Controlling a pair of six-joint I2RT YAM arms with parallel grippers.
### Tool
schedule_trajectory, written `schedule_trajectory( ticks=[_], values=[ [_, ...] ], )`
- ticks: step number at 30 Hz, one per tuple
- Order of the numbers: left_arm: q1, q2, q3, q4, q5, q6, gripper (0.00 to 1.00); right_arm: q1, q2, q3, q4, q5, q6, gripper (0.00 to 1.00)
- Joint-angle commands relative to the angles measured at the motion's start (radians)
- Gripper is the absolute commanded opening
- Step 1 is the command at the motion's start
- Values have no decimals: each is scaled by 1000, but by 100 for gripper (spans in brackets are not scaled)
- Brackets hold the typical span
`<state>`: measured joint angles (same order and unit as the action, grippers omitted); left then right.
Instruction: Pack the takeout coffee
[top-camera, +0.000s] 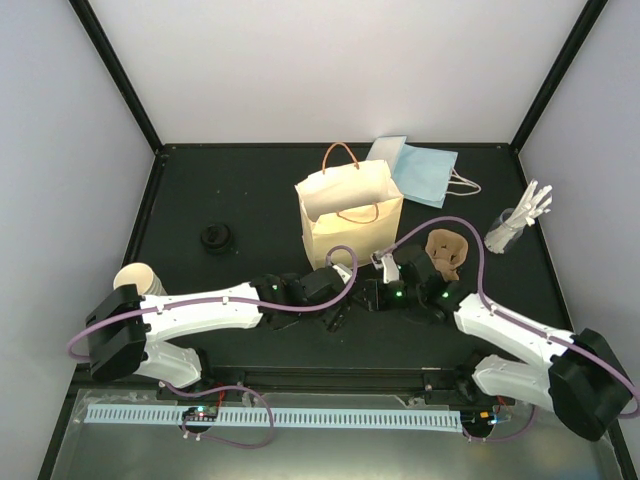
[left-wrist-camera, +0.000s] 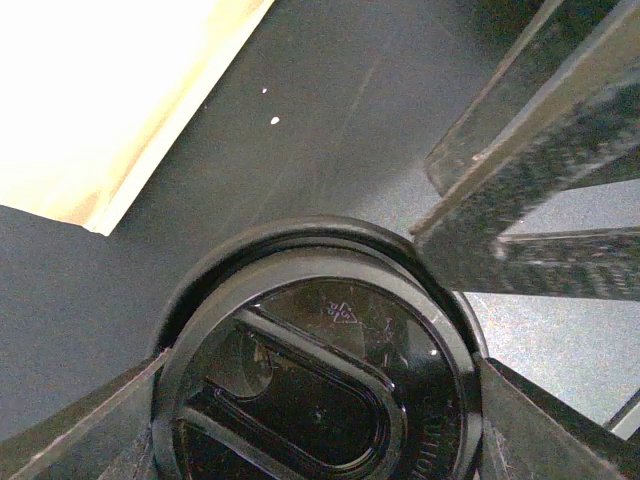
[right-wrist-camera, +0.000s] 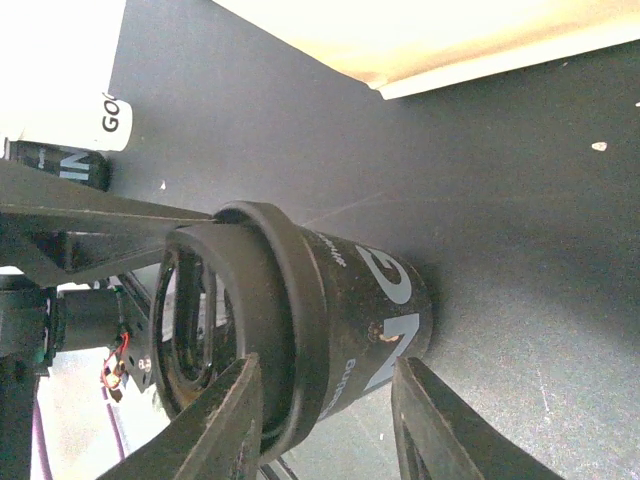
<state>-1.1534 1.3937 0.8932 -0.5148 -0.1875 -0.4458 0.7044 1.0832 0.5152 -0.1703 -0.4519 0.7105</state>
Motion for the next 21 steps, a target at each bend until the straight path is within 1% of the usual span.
schedule_trajectory(
  ticks=[1, 12, 17, 21],
  values=[
    [-7, 64, -61, -127, 112, -4, 78, -8, 39, 39, 47, -19, -23, 38],
    [-8, 65, -68, -120, 125, -4, 77, -23, 110, 49, 81, -22, -22, 37],
    [-11, 64, -89, -101, 138, -8, 77, -30, 174, 31, 77, -41, -13, 36],
    [-16, 67, -104, -87, 144, -17, 78, -30, 201, -39, 129, -85, 26, 34]
  ],
)
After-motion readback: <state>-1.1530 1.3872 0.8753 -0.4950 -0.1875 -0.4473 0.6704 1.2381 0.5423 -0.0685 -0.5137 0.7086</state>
